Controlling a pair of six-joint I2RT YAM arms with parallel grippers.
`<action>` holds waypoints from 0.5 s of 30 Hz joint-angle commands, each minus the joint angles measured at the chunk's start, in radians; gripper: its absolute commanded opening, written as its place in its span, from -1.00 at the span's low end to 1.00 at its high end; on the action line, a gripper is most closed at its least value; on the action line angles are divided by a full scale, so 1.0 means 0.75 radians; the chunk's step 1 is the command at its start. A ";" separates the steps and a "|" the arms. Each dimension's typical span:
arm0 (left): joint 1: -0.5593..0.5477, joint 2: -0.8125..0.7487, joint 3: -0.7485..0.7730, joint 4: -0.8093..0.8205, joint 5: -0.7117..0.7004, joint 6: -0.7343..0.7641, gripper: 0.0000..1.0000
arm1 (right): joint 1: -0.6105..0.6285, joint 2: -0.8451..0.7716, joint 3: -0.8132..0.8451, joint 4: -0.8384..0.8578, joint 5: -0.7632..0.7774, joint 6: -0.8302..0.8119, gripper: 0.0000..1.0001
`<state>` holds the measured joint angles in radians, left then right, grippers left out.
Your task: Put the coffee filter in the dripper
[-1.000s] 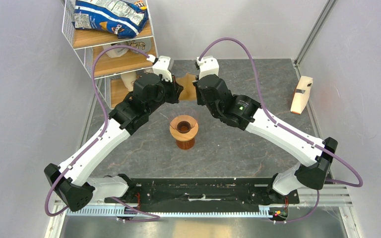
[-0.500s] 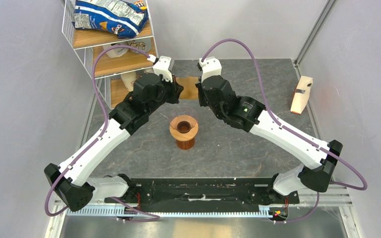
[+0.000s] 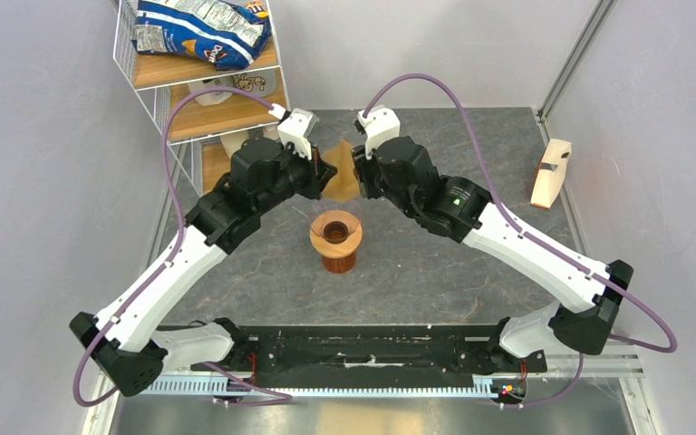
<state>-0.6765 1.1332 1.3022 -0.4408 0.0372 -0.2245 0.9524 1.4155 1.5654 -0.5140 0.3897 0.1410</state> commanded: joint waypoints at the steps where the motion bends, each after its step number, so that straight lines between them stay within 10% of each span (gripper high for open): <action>1: 0.000 -0.047 0.067 -0.113 0.171 0.046 -0.96 | -0.003 -0.105 0.011 -0.006 -0.232 -0.136 0.21; 6: 0.014 -0.051 0.052 -0.209 0.200 0.008 -0.96 | -0.003 -0.115 0.052 -0.186 -0.390 -0.246 0.66; 15: 0.061 0.014 0.010 -0.280 0.179 -0.061 -0.95 | -0.004 -0.006 0.048 -0.253 -0.560 -0.289 0.70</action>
<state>-0.6544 1.1152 1.3144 -0.6224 0.1608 -0.2306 0.9516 1.3632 1.5734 -0.6777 0.0444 -0.0391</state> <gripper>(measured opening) 0.030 0.844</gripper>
